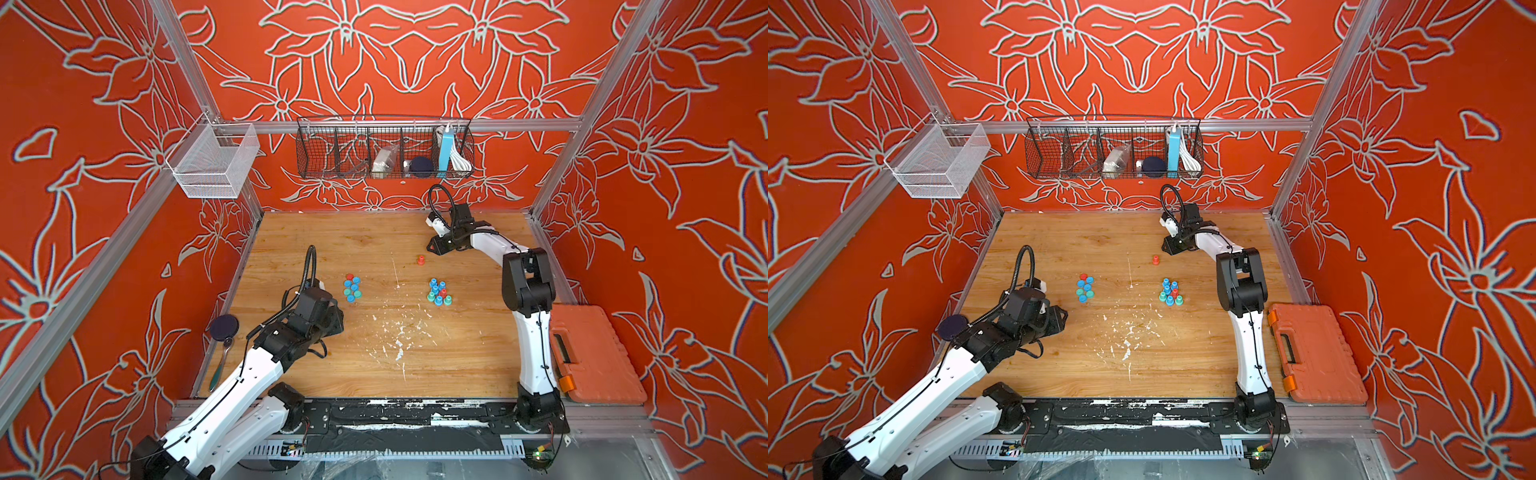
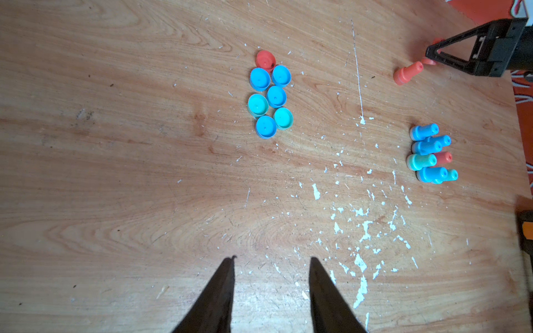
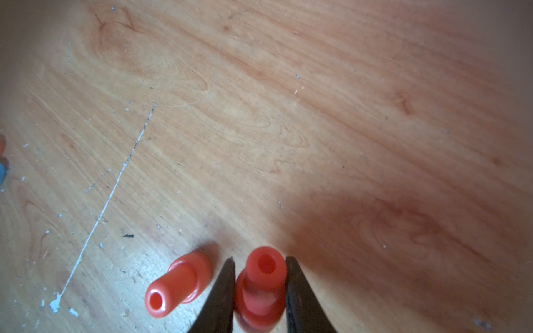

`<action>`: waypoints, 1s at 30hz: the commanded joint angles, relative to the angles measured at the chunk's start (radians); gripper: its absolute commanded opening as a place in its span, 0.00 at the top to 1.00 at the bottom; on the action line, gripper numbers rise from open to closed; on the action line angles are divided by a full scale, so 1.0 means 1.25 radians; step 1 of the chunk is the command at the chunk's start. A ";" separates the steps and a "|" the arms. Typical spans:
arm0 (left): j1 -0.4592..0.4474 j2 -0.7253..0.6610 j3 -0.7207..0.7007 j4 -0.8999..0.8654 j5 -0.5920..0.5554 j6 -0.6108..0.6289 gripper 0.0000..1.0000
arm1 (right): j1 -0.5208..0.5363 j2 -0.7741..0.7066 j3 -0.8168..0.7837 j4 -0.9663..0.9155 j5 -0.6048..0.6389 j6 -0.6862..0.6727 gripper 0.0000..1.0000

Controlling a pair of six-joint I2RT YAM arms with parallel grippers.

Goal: Close the stamp cap
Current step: Place the stamp at the center of the board.

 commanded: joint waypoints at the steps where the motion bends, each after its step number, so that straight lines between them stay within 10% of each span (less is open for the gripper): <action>1: 0.007 0.001 0.000 0.012 0.005 0.007 0.57 | 0.005 0.013 0.017 -0.015 0.027 0.011 1.00; 30: 0.016 0.003 -0.020 0.022 0.021 0.009 0.57 | 0.004 -0.126 -0.185 0.103 -0.005 0.016 0.87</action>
